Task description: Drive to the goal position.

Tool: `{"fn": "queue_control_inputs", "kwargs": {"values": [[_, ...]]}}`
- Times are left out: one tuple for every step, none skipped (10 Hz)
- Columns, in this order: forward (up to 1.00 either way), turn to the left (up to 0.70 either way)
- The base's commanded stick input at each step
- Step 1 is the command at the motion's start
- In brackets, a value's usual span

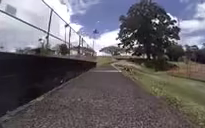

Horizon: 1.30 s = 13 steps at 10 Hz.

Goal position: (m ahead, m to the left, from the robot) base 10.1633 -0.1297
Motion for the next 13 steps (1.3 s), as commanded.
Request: {"fn": "queue_control_inputs", "kwargs": {"values": [[0.7,0.0],[0.7,0.0],[0.7,0.0],[0.7,0.0],[0.7,0.0],[0.7,0.0],[0.7,0.0],[0.7,0.0],[0.7,0.0],[0.7,0.0],[0.7,0.0],[0.7,0.0],[0.7,0.0]]}}
